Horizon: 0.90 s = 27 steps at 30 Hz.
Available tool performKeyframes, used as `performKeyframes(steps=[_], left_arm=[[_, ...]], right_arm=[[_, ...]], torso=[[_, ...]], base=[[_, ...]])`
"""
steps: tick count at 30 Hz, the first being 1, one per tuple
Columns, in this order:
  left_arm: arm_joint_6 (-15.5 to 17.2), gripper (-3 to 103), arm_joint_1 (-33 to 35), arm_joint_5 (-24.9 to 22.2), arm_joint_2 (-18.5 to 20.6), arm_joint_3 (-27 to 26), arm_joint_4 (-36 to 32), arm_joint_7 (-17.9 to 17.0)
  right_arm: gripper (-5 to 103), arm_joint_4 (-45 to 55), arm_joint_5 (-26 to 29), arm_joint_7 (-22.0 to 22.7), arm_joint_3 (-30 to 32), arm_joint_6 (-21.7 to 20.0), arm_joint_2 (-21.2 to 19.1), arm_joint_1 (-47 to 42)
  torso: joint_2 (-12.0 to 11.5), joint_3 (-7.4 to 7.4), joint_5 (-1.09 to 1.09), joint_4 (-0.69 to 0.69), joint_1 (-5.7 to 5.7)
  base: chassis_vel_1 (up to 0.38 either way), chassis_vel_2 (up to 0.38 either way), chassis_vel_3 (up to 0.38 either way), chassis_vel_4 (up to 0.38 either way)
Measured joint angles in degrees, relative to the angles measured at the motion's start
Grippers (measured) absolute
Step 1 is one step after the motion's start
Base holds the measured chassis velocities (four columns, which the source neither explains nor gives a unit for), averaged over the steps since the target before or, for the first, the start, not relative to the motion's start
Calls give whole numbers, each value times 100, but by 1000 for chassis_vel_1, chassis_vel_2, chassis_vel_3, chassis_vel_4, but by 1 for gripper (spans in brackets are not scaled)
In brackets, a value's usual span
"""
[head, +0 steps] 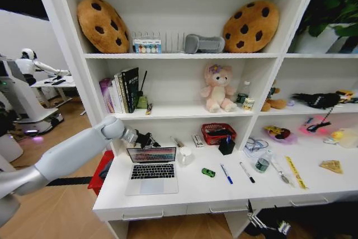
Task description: Organize the objects on the table.
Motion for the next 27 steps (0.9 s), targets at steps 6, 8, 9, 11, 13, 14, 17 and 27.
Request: performKeyframes(steps=[6, 8, 9, 11, 13, 14, 17, 27], left_arm=[[112, 0, 682, 86, 373, -364, -466, -17], [131, 0, 868, 111, 476, -472, -578, -22], [140, 0, 1042, 152, 562, -589, -674, -22], [145, 0, 1166, 198, 634, -691, -747, -22], [146, 0, 1601, 318, 836, -1066, -946, -9], [146, 0, 1601, 318, 836, -1066, -946, -9], [139, 0, 2446, 430, 1131, -1738, -1204, -1], [56, 0, 4962, 1055, 1402, -3678, -1653, -76]], right_arm=[[100, 16, -6, 2, -2, 0, 4, -12], [100, 16, -7, 2, -2, 4, 5, -18], [100, 16, -15, 2, -1, 12, 5, -23], [100, 20, -23, 3, 0, 18, 7, -30], [100, 52, -50, 5, -13, 19, 23, -51], [100, 52, -50, 5, -13, 19, 23, -51], [100, 67, -148, 11, -65, 19, 81, -37], [100, 137, -431, 32, -296, -8, 239, -48]], torso=[[0, 0, -2, 0, 0], [0, 0, 0, 0, 0], [0, 0, -2, 0, 0], [0, 0, -2, 1, 0], [0, 0, 0, -1, 0], [0, 0, 0, -1, 0], [0, 0, 0, 1, 0], [1, 0, -1, 1, 0]], base=[[0, 0, 0, 0], [0, 0, 0, 0], [0, 0, 0, 0], [0, 0, 0, 0], [0, 0, 0, 0], [0, 0, 0, 0], [0, 0, 0, 0], [0, 0, 0, 0]])
